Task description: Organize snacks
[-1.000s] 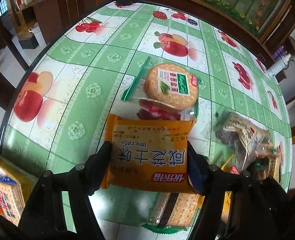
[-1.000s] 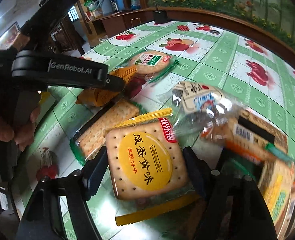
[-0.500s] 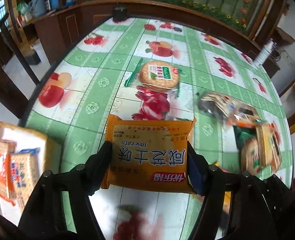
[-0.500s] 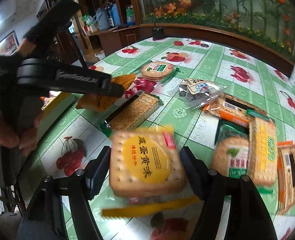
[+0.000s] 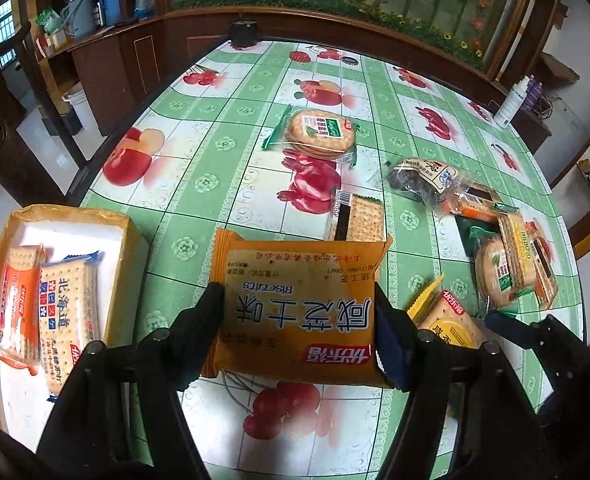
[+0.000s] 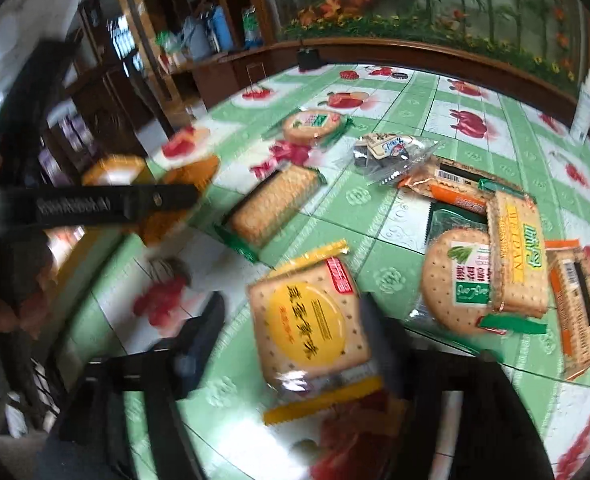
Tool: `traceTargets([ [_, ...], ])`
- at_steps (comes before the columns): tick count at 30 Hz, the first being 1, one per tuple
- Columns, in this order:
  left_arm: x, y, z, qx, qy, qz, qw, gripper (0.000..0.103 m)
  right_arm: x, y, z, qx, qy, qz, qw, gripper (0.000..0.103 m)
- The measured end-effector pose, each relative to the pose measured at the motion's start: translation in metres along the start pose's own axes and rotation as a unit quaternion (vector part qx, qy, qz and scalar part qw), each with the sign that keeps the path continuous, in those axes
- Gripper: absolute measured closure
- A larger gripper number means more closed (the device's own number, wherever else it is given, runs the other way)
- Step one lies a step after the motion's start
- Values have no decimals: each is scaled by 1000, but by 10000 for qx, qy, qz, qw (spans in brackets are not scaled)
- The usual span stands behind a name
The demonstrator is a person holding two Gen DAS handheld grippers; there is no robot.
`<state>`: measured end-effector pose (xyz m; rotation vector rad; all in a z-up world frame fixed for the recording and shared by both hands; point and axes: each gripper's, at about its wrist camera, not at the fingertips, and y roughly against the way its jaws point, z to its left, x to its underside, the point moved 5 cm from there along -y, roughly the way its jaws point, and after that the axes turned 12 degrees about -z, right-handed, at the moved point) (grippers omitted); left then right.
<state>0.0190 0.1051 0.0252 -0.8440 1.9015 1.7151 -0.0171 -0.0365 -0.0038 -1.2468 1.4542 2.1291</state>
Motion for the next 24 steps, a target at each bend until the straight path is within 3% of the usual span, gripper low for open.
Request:
traceTargets([
  [5,6,4,0,92,19,75,9999,32,10,-27,3,94,566,471,9972,24],
  [7,6,9,3,121,55,61,9999,32,15,-31,0,16,474,524,9975,33],
  [15,6,38,13,139,4,-167,9998,32,16,-9,6,26,287,132,9995,33],
  [24,9,70,45,-145,-55,-465,9988,32,-7,10,40,-286,250,-286,9989,33],
])
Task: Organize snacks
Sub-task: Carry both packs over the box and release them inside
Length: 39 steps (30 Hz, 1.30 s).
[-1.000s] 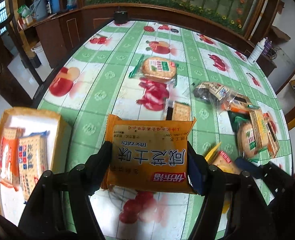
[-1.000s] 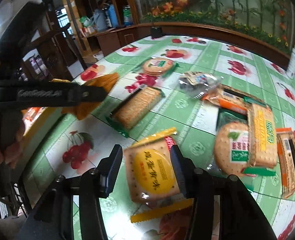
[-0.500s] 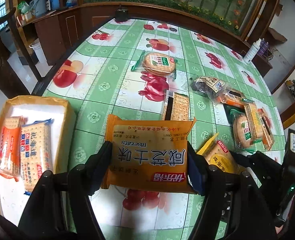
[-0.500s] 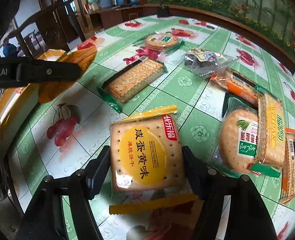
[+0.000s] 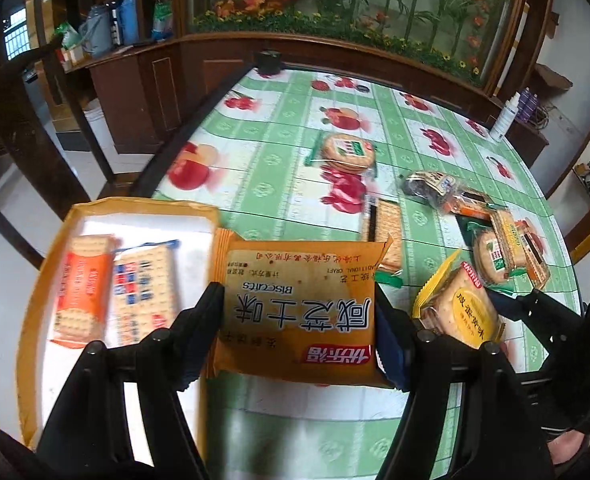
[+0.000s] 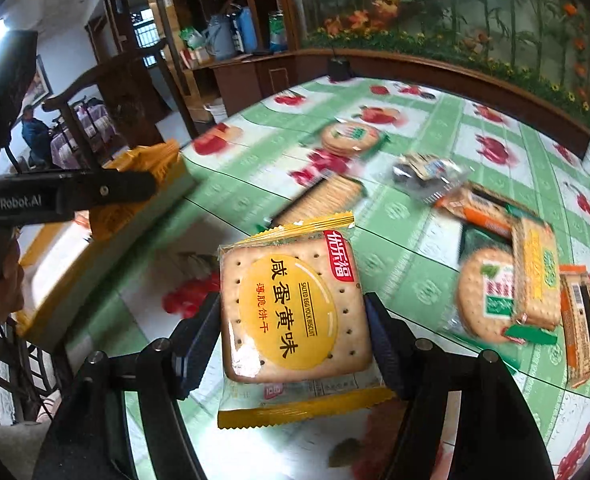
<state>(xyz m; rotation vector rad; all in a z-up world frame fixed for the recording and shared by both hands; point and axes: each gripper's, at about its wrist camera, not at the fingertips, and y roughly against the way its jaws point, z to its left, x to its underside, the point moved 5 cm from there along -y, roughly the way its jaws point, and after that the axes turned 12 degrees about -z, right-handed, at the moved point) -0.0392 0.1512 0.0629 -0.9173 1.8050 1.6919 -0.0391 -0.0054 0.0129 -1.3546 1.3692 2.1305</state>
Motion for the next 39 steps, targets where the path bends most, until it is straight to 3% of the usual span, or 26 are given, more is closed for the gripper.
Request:
traceTargets([
  [24,39,42,147,-878,683,15,9938,32,-57,-49,132,-950,817,-107,9921,33],
  [34,65,36,166,-1001,718,211,9922,32,-77,-94,179,-1157,1016,54,9881,33],
  [39,74,29,171,-1054,660,336,9917,32,-71,-130,194,-1162,1055,390,9868,33],
])
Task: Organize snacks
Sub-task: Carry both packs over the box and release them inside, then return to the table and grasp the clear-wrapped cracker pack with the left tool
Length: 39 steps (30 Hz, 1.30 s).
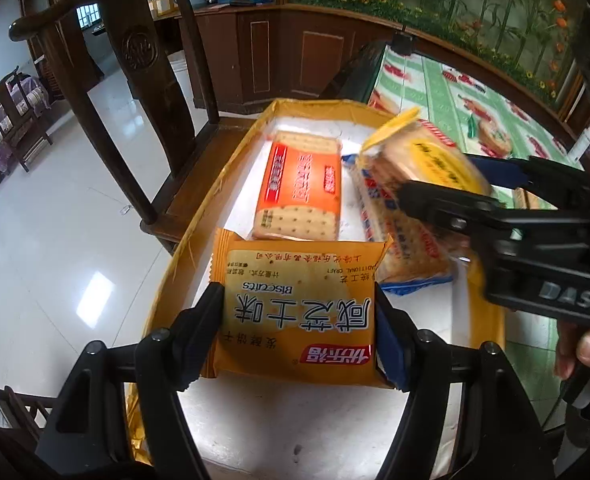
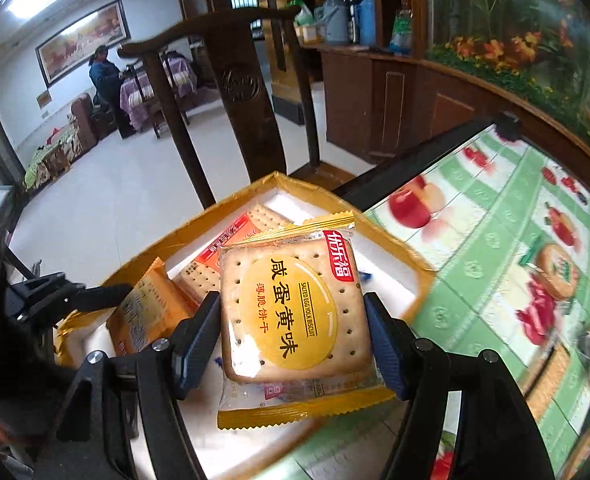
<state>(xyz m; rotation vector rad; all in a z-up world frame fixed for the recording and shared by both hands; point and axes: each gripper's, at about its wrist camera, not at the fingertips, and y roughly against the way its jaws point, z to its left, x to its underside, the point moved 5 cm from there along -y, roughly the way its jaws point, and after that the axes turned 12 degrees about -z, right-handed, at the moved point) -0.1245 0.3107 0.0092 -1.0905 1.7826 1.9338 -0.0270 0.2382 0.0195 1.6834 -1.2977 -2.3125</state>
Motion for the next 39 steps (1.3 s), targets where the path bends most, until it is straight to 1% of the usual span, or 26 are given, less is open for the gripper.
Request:
traceTargets([
  [5,3,-4,5,-128,-65,28,9999,31,11,-22,4,-29,1,232,9997,33],
  [9,4,-8,7,-225,-26,124,9997,28,19,-29,6,-7,-9,348,9994,33],
  [13,4,-10,7,-280,-64,146,9995,20,13,-17,7,-66,-132,174,9997,31],
  [14,3,-9,6,-315,-78,135,9994,19,9,-10,5,-120,-239,19,9996,30],
  [16,2,-9,7,-367,-63,123,9992,19,3,-1,3,-171,-371,-157,9990,25],
  [19,-1,-4,8,-404,-5,63,9992,19,0,11,-2,-117,-447,-273,9986,25],
  [23,-10,9,4,-468,-22,-165,9988,18,6,26,-12,-83,-541,-341,9979,25],
  [27,-18,18,-13,-380,-116,-335,9986,16,14,44,-25,68,-579,-405,9975,25],
  [32,-30,26,-49,-107,-244,-468,9986,16,28,69,-44,329,-604,-459,9966,24],
  [39,-39,25,-114,362,-492,-406,9973,16,60,113,-91,819,-871,-504,9915,24],
])
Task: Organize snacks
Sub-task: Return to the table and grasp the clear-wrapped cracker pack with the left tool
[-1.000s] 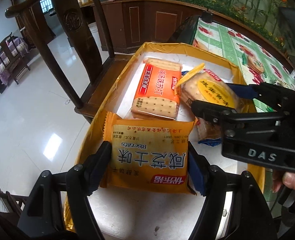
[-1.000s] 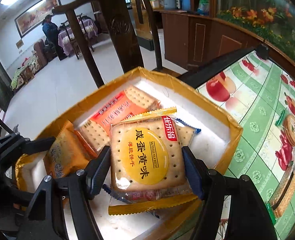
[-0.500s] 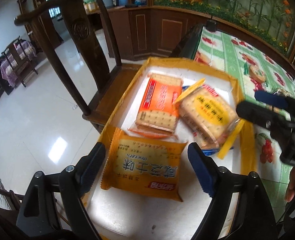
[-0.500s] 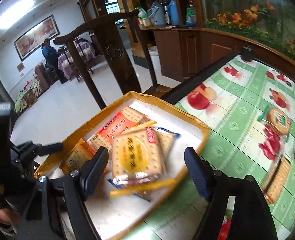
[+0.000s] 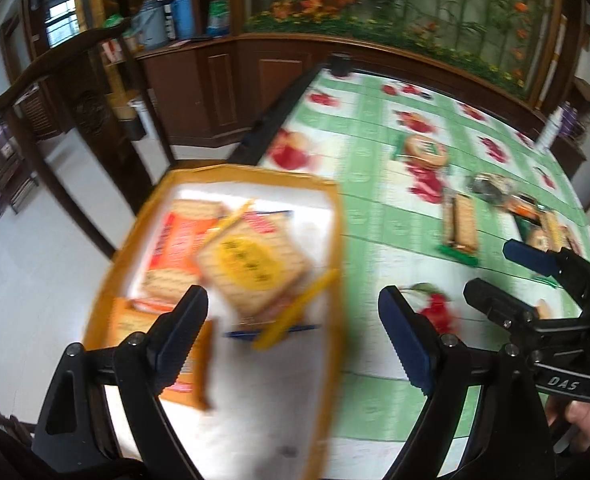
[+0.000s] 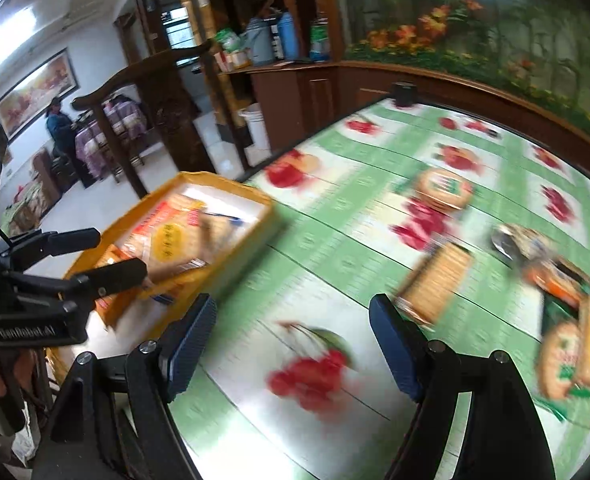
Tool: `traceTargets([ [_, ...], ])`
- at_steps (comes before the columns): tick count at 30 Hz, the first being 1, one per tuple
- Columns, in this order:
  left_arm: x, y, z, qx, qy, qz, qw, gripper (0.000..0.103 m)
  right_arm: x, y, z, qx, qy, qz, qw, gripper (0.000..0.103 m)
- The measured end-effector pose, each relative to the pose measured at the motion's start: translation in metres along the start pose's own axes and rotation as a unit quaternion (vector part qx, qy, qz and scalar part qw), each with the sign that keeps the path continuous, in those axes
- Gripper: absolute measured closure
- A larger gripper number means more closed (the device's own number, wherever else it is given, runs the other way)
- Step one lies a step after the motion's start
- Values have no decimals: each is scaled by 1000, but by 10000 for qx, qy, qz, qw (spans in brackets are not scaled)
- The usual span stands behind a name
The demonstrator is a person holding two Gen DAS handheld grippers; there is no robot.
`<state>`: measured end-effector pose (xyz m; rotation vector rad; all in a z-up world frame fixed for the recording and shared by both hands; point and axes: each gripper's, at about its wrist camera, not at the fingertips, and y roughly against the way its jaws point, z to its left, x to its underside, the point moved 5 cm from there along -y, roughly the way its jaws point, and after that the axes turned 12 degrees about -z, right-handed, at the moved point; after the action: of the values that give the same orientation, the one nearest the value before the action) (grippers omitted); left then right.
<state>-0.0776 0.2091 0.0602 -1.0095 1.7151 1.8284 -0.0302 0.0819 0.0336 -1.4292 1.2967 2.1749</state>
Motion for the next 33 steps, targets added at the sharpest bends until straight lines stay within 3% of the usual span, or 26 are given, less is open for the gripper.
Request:
traceTargets([
  [9,-14,-23,-90,538,-225,258,9980,16,35,51,-97,827,-545,28,9951,23],
  [17,-21,-73,-159,702,-749,633,9927,16,59,91,-159,1233,-1065,-84,9866,23],
  [24,-17,-122,-181,681,-730,1008,9899,16,71,103,-197,1535,-1334,-22,9791,21],
  [29,-15,-143,-187,675,-623,1227,9882,16,70,87,-194,1534,-1150,201,9812,21],
  [33,-15,-152,-189,629,-593,1296,9878,16,59,99,-210,1652,-1492,-147,9748,20],
])
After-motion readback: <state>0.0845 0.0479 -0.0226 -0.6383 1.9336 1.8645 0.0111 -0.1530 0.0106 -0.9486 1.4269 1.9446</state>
